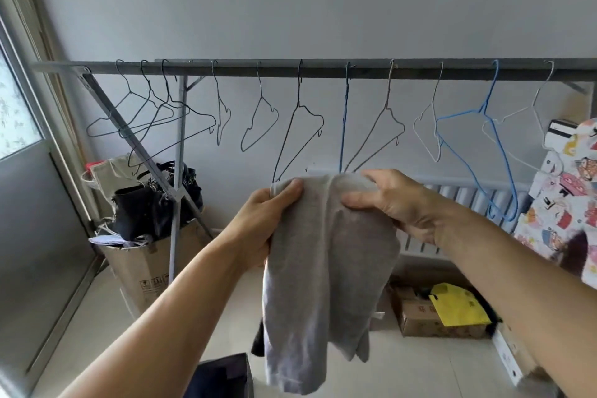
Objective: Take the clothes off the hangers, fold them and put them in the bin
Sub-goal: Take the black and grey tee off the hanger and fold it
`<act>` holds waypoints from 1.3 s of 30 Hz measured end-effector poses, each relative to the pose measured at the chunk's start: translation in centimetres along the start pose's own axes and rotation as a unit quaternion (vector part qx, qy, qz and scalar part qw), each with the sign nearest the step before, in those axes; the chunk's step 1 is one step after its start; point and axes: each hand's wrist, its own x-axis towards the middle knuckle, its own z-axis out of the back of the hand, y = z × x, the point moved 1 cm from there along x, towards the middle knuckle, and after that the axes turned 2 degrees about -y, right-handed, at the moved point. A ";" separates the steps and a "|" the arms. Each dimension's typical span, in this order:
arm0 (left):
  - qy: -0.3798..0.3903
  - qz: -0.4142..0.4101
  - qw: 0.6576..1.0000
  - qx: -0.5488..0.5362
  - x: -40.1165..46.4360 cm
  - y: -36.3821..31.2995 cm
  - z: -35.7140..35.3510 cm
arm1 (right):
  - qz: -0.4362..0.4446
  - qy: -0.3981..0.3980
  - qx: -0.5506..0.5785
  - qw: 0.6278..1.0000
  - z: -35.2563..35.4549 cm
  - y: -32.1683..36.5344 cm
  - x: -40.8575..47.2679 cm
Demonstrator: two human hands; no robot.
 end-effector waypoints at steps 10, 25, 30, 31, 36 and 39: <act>-0.136 -0.079 0.986 -0.055 0.0 -0.3 1.6 | 0.071 0.056 0.094 0.992 -2.1 -0.6 -1.0; -0.056 -0.188 0.895 0.401 -0.7 -4.4 7.1 | 0.105 -0.054 0.049 0.992 -3.2 1.0 -1.1; -0.062 -0.071 0.995 0.026 -0.6 -2.8 5.9 | 0.045 -0.043 0.200 0.978 -4.8 1.1 -0.8; -0.060 -0.027 0.998 -0.022 -0.6 -2.1 5.8 | 0.045 -0.052 0.205 0.976 -5.2 1.1 -0.6; -0.032 0.020 0.995 0.089 -0.8 0.4 6.8 | 0.011 -0.108 0.235 0.966 -5.7 1.0 -0.2; -0.067 0.031 0.996 0.054 0.4 0.4 7.1 | -0.027 -0.083 0.315 0.945 -5.7 0.0 -0.7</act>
